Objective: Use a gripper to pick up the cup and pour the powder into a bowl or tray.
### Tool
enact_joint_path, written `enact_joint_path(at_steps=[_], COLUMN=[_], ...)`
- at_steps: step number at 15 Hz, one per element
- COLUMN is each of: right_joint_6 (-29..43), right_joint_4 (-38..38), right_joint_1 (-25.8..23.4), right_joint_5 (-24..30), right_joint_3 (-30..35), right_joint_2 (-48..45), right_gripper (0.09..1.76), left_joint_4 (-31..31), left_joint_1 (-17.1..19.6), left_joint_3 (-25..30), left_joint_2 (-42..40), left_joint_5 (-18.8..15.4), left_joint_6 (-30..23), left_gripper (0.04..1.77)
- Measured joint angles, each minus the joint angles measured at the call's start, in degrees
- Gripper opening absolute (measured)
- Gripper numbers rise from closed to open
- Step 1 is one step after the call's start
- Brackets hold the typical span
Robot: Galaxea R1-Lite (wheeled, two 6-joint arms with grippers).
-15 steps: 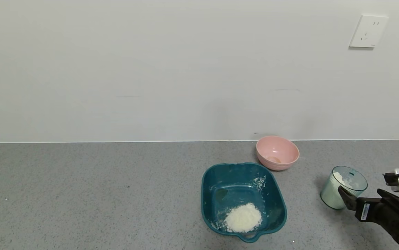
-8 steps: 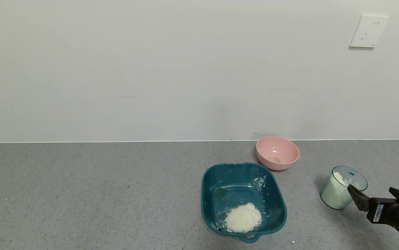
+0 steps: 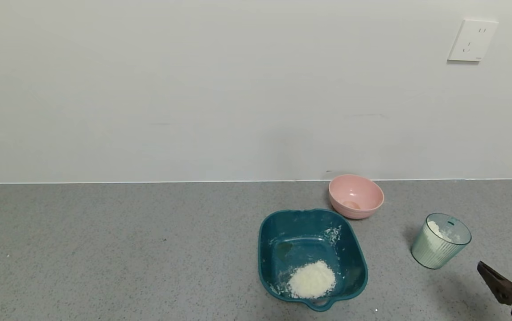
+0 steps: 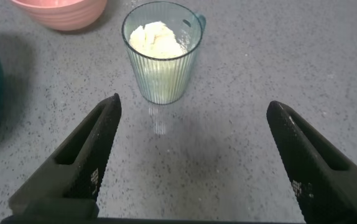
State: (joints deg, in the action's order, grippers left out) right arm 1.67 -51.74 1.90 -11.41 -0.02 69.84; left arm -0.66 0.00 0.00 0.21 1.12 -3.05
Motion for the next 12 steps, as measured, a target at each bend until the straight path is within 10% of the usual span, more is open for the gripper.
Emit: enact_joint_path(at_steps=[12], right_joint_6=[0.1], right_joint_4=[42.2], right_joint_1=[-0.7], right_joint_5=[-0.1], right_joint_3=[-7.2], right_joint_2=[-42.3], right_gripper=[1.70], left_joint_4=[0.0], left_joint_1=[0.0], left_joint_3=[0.0], left_joint_2=[0.0], left_joint_5=[0.0], left_joint_6=[0.0], left_gripper=[1.72])
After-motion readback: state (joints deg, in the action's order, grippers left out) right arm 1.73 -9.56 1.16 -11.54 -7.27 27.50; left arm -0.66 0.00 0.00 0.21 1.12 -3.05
